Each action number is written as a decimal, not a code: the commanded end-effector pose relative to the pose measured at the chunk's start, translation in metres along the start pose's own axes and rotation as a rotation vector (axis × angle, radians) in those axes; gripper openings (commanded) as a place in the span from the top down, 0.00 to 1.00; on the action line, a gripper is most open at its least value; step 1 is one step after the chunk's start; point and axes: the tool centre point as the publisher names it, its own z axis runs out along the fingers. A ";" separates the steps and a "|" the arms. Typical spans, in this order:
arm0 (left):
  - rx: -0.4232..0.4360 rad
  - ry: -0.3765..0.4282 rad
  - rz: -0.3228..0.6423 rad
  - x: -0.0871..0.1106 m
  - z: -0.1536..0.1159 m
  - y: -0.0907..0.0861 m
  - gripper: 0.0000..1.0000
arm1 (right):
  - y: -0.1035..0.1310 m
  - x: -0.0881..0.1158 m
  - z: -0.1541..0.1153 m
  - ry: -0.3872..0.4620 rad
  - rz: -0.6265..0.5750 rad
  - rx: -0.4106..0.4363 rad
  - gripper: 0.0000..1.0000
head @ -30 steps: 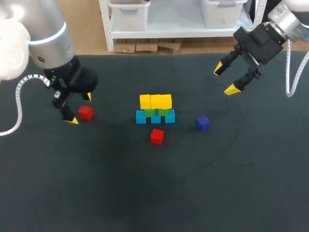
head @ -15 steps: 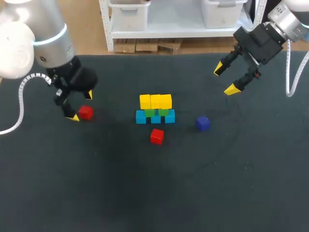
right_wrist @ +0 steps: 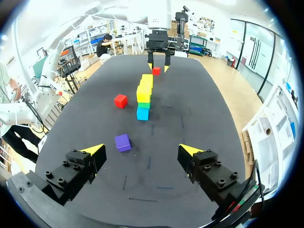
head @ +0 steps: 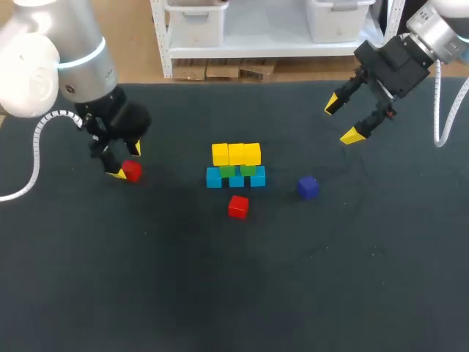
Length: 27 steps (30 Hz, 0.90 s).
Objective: Place the blue cubes, place green cubes on the blue cubes, place the yellow cubes on the green cubes, then place the red cubes on the yellow cubes, and place purple cube on the red cubes.
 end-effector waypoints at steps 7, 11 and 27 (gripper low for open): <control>-0.005 -0.013 -0.012 0.000 0.003 -0.006 1.00 | -0.001 0.000 0.000 -0.002 -0.002 -0.001 0.00; -0.011 -0.010 -0.021 -0.002 -0.005 -0.011 1.00 | -0.001 0.000 0.000 -0.002 -0.002 -0.001 0.00; -0.090 -0.031 -0.244 -0.099 -0.125 -0.034 1.00 | -0.001 0.000 0.000 -0.002 -0.002 -0.001 0.00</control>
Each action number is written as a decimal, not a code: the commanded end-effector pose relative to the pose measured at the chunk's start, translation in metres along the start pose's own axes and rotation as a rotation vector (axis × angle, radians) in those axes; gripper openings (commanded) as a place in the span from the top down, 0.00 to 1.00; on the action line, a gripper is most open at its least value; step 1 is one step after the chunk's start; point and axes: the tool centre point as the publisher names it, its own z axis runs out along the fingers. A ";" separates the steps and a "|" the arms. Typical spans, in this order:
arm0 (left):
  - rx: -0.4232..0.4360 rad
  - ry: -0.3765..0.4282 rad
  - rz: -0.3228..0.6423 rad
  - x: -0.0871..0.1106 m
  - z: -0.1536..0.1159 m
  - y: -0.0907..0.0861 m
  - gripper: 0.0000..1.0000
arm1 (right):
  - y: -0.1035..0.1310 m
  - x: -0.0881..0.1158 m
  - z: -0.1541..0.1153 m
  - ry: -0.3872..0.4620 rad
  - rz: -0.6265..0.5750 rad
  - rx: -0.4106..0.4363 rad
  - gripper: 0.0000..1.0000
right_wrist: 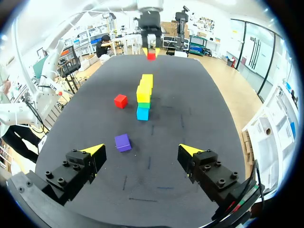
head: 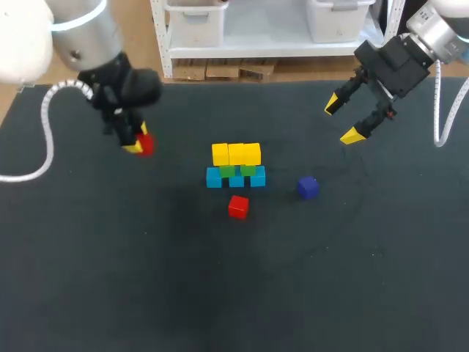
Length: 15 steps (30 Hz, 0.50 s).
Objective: Place the blue cubes, place green cubes on the blue cubes, place the yellow cubes on the green cubes, then place the red cubes on the yellow cubes, and place purple cube on the red cubes.
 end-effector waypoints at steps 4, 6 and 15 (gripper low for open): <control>-0.080 -0.031 -0.068 -0.048 -0.040 -0.028 1.00 | -0.001 0.000 0.000 -0.002 -0.002 -0.001 0.00; -0.096 -0.021 -0.098 -0.055 -0.040 -0.026 1.00 | -0.001 0.000 0.000 -0.002 -0.002 -0.001 0.00; -0.090 -0.008 -0.162 -0.089 -0.030 -0.020 1.00 | -0.001 0.000 0.000 -0.002 -0.002 -0.001 0.00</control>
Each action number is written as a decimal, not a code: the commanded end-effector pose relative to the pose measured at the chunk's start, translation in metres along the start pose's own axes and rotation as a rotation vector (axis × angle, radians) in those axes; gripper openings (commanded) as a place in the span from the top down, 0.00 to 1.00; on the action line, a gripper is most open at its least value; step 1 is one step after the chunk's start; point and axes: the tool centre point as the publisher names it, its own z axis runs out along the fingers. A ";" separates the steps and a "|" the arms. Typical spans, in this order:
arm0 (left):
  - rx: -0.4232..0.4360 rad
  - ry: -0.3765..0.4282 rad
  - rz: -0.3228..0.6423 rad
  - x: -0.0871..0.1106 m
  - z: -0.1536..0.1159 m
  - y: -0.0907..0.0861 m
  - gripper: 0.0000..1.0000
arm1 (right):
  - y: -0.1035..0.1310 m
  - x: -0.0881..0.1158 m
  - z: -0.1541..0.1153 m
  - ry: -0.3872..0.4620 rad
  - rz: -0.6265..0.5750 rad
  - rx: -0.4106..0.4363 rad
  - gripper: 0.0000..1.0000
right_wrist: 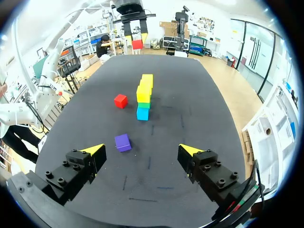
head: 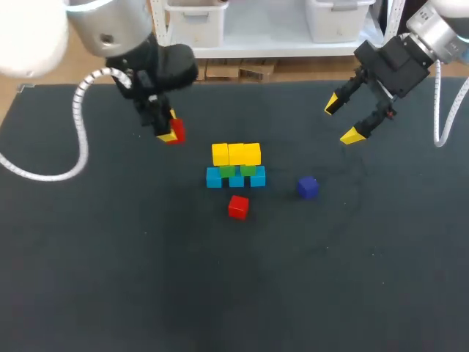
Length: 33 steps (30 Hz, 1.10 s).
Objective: Place the blue cubes, place green cubes on the blue cubes, place the yellow cubes on the green cubes, then place the red cubes on the yellow cubes, and place purple cube on the red cubes.
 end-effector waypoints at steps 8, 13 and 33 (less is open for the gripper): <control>0.028 0.037 0.013 -0.047 0.026 0.002 1.00 | -0.001 0.000 0.000 -0.002 -0.002 -0.001 0.00; 0.042 0.060 0.026 -0.062 0.037 0.005 1.00 | -0.001 0.000 0.000 -0.002 -0.002 -0.001 0.00; 0.051 0.041 0.015 -0.077 0.062 0.019 1.00 | -0.001 0.000 0.000 -0.002 -0.002 -0.001 0.00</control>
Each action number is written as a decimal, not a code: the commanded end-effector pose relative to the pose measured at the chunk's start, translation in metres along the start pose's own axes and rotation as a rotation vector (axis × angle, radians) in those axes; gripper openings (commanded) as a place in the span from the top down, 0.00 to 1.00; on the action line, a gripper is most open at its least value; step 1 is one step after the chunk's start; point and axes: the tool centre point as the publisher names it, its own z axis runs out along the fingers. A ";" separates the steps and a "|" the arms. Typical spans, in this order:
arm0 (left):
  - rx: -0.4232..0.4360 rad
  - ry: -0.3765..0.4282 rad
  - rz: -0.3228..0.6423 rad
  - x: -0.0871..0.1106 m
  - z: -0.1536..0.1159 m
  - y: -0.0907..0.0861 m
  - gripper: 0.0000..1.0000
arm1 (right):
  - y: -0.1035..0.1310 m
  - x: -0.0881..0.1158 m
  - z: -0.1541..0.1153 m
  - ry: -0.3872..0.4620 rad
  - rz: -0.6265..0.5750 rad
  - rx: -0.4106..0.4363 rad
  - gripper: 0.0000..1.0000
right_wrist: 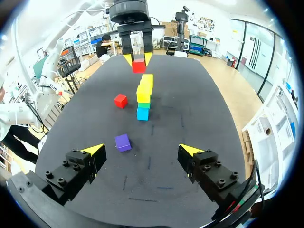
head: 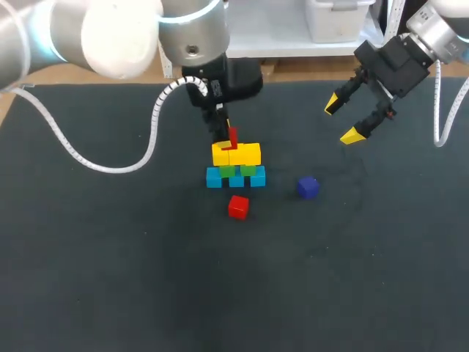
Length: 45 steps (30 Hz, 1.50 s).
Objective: Place the blue cubes, place green cubes on the blue cubes, place the yellow cubes on the green cubes, then place the red cubes on the yellow cubes, and place purple cube on the red cubes.
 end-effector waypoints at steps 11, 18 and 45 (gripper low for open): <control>0.013 0.010 -0.007 0.003 0.011 0.009 1.00 | -0.001 0.000 0.000 -0.002 -0.002 -0.001 0.00; 0.014 0.016 -0.007 0.005 0.012 0.014 1.00 | -0.001 0.000 0.000 -0.002 -0.002 -0.001 0.00; 0.033 0.016 -0.002 0.005 0.018 0.017 1.00 | -0.001 0.000 0.000 -0.002 -0.002 -0.001 0.00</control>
